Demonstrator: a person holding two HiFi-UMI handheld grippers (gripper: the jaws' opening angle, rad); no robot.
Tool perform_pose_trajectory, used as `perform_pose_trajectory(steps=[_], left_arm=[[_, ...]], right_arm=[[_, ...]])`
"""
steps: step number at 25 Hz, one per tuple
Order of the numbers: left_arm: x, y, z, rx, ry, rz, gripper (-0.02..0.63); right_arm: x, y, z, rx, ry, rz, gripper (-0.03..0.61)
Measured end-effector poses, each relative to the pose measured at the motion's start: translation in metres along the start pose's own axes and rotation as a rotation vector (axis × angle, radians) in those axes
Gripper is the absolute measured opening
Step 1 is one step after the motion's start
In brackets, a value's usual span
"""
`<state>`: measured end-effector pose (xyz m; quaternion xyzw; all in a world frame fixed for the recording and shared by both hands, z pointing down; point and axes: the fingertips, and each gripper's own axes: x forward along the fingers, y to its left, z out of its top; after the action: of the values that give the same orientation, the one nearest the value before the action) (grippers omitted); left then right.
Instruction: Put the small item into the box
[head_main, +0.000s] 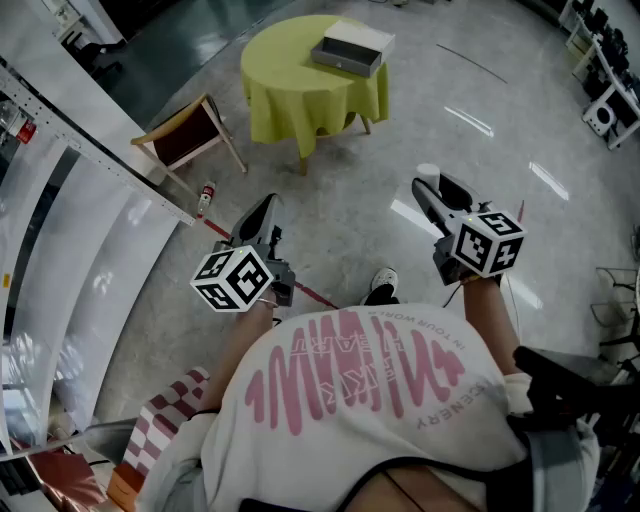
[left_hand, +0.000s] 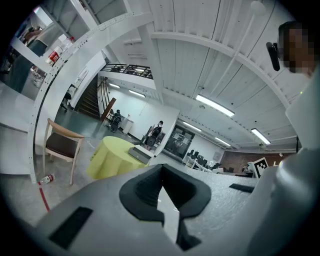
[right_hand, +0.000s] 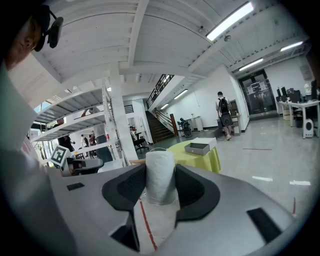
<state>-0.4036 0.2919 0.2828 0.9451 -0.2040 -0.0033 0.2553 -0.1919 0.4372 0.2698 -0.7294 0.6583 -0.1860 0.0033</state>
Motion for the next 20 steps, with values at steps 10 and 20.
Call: perform_pose_trajectory(steps=[10,20], left_arm=[[0.003,0.002,0.001,0.011,-0.003,-0.007,0.008],[0.034,0.006,0.007,0.034,0.001,-0.010,0.008]], right_arm=[[0.001,-0.004,-0.002,-0.004,-0.003,-0.010,0.178],[0.024,-0.046,0.004,0.090,-0.001,-0.010,0.178]])
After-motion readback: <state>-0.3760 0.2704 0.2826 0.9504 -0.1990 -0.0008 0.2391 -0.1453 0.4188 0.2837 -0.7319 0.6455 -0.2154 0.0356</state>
